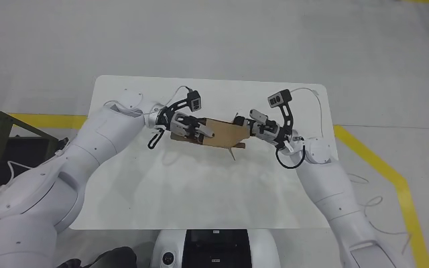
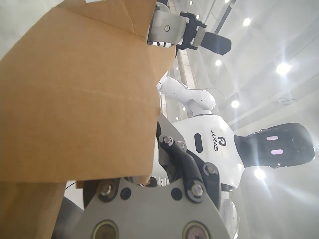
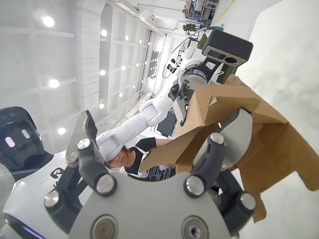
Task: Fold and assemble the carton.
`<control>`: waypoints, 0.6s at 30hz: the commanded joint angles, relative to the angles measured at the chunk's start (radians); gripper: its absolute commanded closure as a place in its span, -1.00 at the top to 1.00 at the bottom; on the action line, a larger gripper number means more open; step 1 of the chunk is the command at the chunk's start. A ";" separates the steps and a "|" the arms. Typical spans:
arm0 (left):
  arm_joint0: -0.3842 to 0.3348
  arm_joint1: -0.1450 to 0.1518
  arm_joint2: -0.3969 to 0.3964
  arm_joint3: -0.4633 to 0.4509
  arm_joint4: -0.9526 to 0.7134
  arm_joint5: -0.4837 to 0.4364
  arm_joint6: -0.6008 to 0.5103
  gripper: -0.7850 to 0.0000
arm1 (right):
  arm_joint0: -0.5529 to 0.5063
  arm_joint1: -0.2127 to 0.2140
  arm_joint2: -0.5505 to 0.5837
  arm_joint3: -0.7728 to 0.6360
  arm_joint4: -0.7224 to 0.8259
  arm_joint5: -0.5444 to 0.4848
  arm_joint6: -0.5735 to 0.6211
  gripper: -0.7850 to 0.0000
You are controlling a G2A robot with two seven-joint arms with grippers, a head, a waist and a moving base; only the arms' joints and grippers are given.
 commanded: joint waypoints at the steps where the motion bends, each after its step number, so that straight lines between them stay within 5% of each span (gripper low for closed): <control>1: -0.004 0.004 0.007 -0.004 0.000 -0.001 0.000 -1.00 | 0.001 0.000 0.001 0.001 0.000 -0.005 0.002 1.00; 18: -0.022 0.021 0.063 -0.020 -0.006 -0.009 0.000 -1.00 | -0.003 0.003 0.012 -0.019 -0.015 -0.020 -0.004 1.00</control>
